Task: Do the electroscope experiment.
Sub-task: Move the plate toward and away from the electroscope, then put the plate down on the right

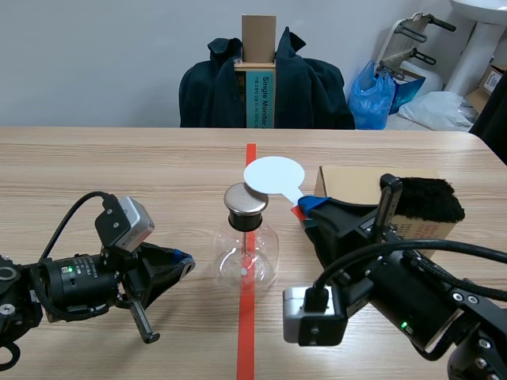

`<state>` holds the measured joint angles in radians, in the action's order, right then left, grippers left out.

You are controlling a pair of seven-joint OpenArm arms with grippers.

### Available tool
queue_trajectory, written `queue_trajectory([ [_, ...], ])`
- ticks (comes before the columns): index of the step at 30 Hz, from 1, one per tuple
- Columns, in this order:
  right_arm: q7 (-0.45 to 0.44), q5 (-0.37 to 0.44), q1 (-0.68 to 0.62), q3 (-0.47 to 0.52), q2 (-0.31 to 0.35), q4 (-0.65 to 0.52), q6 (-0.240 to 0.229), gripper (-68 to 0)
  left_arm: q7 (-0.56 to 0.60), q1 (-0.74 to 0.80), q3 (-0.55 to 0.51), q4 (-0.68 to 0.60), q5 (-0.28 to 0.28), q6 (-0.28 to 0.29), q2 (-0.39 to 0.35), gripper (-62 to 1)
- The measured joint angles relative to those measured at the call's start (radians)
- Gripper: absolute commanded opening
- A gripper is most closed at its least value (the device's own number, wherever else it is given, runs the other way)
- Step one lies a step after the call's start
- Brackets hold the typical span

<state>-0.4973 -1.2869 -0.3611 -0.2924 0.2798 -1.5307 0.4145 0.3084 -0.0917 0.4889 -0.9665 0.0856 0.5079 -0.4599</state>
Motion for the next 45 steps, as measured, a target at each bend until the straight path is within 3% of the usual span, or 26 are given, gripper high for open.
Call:
queue_trajectory([
  [6,0.14,0.024,0.0,0.077,0.0,0.0,0.005,-66.8,0.0,0.0,0.0,0.0,0.0,0.0,0.0,-59.0],
  [14,0.26,0.135,0.0,0.156,0.0,0.0,0.005,-66.8,0.0,0.0,0.0,0.0,0.0,0.0,0.0,-59.0],
  [18,0.263,0.151,0.0,0.155,0.0,0.01,0.007,-66.8,0.0,0.0,0.0,0.0,0.002,0.001,-0.002,-59.0],
  [22,0.257,0.15,0.003,0.14,-0.022,0.08,0.011,-66.8,0.0,0.004,0.0,-0.018,0.05,0.032,-0.037,-59.0],
  [25,0.24,0.135,0.002,0.108,-0.041,0.12,0.006,-66.8,0.0,0.046,0.0,-0.101,0.124,0.056,-0.103,-59.1],
  [30,0.233,0.136,0.01,0.074,-0.055,0.127,0.008,-66.8,0.003,0.195,-0.033,-0.323,0.167,0.062,-0.232,-59.1],
  [36,0.241,0.136,0.074,0.039,-0.055,0.173,0.007,-66.8,0.055,0.48,-0.217,-0.584,0.211,0.052,-0.347,-59.0],
  [39,0.249,0.137,0.092,0.04,-0.055,0.213,0.003,-66.8,0.079,0.621,-0.328,-0.693,0.211,0.005,-0.36,-58.9],
  [42,0.264,0.137,0.094,0.04,-0.055,0.238,-0.003,-66.8,0.079,0.735,-0.416,-0.772,0.211,-0.019,-0.359,-49.1],
  [45,0.275,0.147,0.091,0.04,-0.055,0.238,0.0,-66.8,0.08,0.827,-0.473,-0.825,0.21,-0.037,-0.357,-24.4],
])
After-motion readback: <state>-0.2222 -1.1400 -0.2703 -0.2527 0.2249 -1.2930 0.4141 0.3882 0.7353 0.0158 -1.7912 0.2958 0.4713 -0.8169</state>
